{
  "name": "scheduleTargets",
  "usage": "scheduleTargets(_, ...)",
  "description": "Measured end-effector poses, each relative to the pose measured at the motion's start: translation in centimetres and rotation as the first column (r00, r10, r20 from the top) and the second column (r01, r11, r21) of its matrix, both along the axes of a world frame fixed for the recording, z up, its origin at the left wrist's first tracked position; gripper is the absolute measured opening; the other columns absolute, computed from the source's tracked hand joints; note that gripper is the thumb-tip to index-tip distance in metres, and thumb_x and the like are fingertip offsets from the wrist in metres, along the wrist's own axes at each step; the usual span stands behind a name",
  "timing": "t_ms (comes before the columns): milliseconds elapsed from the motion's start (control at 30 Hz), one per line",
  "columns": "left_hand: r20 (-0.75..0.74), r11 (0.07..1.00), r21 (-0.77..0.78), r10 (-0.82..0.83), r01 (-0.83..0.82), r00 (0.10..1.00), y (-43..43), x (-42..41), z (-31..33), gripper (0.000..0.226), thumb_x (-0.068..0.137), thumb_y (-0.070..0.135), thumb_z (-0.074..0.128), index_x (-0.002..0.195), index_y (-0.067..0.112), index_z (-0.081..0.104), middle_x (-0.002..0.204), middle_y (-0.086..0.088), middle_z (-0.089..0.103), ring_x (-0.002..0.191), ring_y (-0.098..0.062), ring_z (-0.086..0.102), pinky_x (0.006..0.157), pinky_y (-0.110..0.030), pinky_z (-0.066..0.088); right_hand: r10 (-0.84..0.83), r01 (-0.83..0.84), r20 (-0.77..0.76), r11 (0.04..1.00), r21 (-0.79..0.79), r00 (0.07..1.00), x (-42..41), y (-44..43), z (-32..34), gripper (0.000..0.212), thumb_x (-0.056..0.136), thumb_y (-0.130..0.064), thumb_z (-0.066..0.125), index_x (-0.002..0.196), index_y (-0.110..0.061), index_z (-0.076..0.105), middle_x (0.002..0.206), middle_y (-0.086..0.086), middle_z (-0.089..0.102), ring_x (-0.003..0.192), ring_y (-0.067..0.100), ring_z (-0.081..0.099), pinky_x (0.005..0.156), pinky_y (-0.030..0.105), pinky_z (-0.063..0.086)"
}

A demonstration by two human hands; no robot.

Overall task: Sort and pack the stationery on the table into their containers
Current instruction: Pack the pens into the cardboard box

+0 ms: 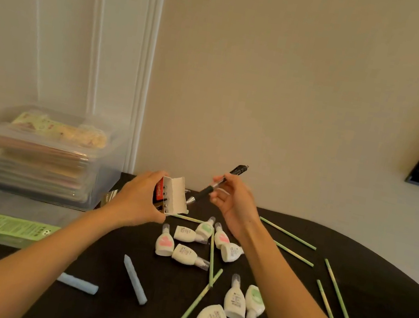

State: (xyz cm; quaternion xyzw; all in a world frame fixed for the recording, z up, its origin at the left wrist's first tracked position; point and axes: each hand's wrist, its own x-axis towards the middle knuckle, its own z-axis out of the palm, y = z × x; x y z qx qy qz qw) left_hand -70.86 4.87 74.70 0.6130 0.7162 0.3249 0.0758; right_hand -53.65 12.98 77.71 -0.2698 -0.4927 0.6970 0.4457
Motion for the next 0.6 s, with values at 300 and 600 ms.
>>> scheduleTargets(300, 0.03, 0.982, -0.108, -0.155, 0.158, 0.987, -3.1, 1.9, 1.1, 0.08, 0.068, 0.019, 0.08, 0.135, 0.027, 0.037, 0.127, 0.006, 0.049, 0.107, -0.008, 0.048, 0.089, -0.023, 0.045, -0.186, 0.141, 0.119, 0.939, 0.315, 0.975, -0.1, -5.0, 0.5, 0.01, 0.095, -0.009, 0.05, 0.092, -0.018, 0.053, 0.086, 0.005, 0.062, 0.06, 0.009, 0.064, 0.06, 0.018, 0.056)
scheduleTargets(600, 0.078, 0.975, -0.084, -0.201, 0.207, 0.977, -4.4, 2.9, 2.0, 0.078, 0.067, 0.009, 0.077, 0.134, 0.028, 0.042, 0.103, 0.014, 0.056, 0.088, -0.006, 0.057, 0.067, -0.012, 0.045, -0.209, -0.041, 0.413, 0.854, 0.519, 0.886, -1.0, -7.0, -0.5, 0.005, 0.087, -0.01, 0.061, 0.085, -0.012, 0.065, 0.083, 0.012, 0.071, 0.067, 0.012, 0.065, 0.067, 0.023, 0.054)
